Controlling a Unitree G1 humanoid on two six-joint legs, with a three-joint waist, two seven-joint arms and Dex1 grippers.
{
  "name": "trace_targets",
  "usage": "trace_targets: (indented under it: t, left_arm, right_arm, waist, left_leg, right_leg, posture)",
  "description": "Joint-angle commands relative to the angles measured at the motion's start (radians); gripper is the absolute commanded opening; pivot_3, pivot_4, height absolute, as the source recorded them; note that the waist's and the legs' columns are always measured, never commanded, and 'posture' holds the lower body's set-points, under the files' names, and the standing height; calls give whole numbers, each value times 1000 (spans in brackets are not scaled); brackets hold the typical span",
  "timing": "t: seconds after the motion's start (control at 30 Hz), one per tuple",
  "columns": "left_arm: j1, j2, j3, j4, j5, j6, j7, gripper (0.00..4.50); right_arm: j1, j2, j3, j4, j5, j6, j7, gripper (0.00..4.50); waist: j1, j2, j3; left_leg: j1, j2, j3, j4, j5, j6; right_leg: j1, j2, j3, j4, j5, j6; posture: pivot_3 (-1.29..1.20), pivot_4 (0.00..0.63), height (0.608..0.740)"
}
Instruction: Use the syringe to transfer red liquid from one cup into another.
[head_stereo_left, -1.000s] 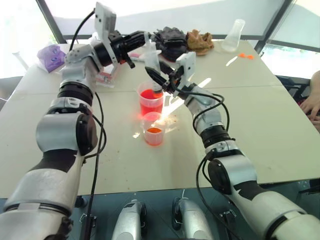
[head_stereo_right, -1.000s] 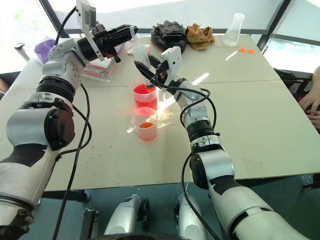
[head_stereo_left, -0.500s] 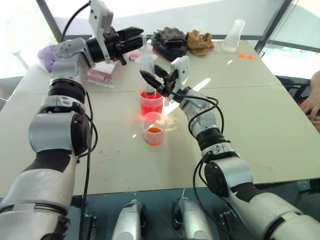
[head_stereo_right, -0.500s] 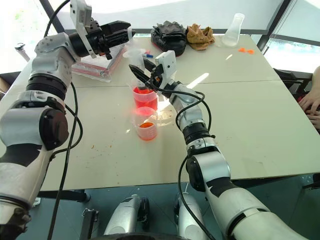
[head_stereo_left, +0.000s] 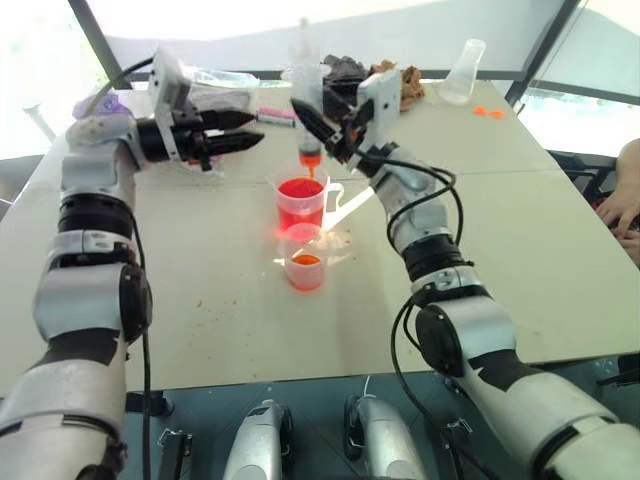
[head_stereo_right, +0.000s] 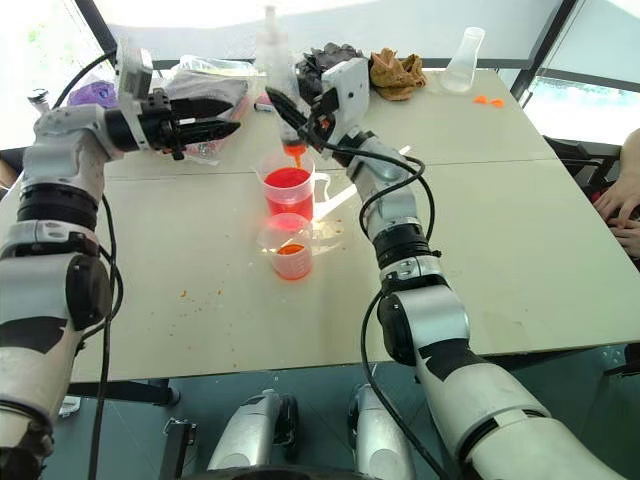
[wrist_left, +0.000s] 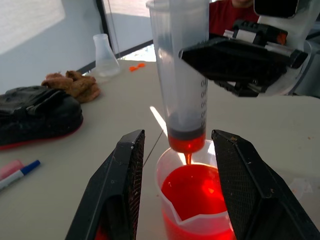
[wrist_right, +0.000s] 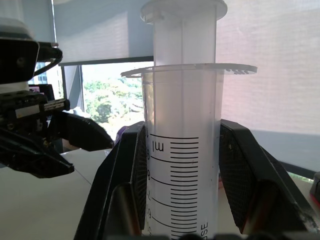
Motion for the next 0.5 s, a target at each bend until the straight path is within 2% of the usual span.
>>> trace_targets:
  t: [0.03, 0.23, 0.37, 0.5]
  left_arm:
    - [-2, 30, 56, -105, -63, 47, 51, 2286]
    - [106, 36, 113, -332, -156, 171, 142, 2286]
    - [238, 60, 140, -563, -225, 288, 204, 2286]
    - [326, 81, 161, -717, -283, 374, 263, 2286]
  right_arm:
    - [-19, -9, -16, -73, 36, 12, -6, 1531]
    - [-3, 3, -39, -212, 114, 134, -43, 1531]
    - [61, -31, -63, -562, 289, 428, -108, 1531]
    - [174, -96, -24, -836, 373, 638, -151, 1531]
  waist:
    - [2, 0, 0]
    - [4, 0, 0]
    - [8, 0, 0]
    - [12, -1, -1]
  left_leg:
    - [0, 0, 0, 0, 0, 0]
    - [1, 0, -2, 0, 0, 0]
    - [1, 2, -3, 0, 0, 0]
    - [1, 2, -4, 0, 0, 0]
  right_leg:
    - [0, 0, 0, 0, 0, 0]
    - [0, 0, 1, 1, 0, 0]
    - [0, 0, 2, 2, 0, 0]
    - [0, -1, 2, 1, 0, 0]
  posture:
    - [0, 150, 740]
    - [0, 150, 740]
    - [0, 150, 740]
    - [0, 150, 740]
